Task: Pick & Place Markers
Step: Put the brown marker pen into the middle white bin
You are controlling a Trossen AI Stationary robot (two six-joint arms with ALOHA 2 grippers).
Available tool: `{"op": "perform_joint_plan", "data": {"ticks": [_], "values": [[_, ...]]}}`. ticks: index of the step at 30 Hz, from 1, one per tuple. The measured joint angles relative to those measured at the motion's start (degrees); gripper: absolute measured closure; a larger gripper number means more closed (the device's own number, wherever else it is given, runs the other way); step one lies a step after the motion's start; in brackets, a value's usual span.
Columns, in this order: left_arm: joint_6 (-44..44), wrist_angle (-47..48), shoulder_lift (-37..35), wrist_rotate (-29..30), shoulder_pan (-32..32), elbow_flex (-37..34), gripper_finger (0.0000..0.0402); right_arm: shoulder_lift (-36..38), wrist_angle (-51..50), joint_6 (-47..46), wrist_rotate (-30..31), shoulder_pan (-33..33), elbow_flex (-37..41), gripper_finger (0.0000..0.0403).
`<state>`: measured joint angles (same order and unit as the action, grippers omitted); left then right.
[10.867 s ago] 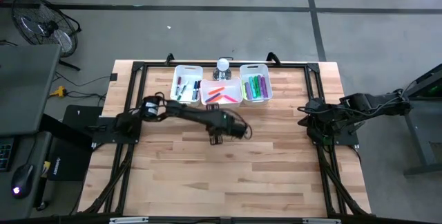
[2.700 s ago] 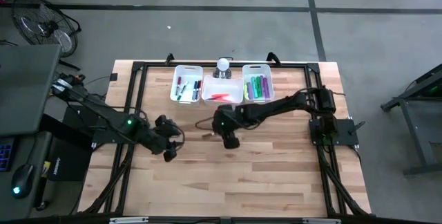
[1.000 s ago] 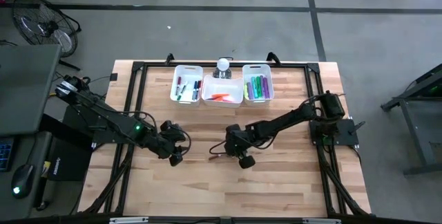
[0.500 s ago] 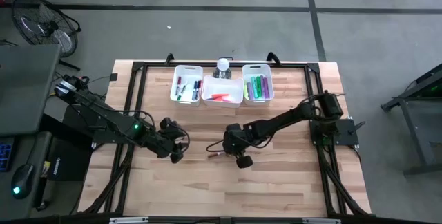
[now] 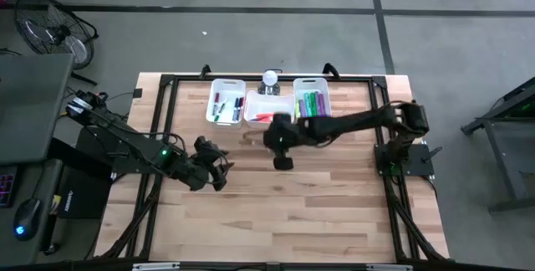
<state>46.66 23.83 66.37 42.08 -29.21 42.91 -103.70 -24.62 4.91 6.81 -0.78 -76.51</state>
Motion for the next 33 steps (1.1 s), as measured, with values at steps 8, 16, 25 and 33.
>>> {"op": "perform_joint_plan", "data": {"ticks": [8, 16, 25, 33], "values": [[-5.8, -1.7, 0.0, 13.3, 0.1, 4.9, 0.0199, 8.1, -0.2, 0.1, 0.4, 3.5, -5.2, 0.0388], [-26.4, -23.8, 0.0, 4.7, 8.0, 9.3, 0.0199, 14.5, 2.0, 1.6, -0.3, 3.8, -9.2, 0.0388], [-33.6, -36.7, 0.0, -3.4, 16.5, 10.0, 0.0199, 18.7, 2.2, 3.6, 0.3, 4.2, -9.8, 0.0388], [-36.5, -47.8, 0.0, -11.9, 21.2, 10.0, 0.0199, 18.8, 2.3, 4.6, -0.9, 4.2, -9.8, 0.0388]]}}
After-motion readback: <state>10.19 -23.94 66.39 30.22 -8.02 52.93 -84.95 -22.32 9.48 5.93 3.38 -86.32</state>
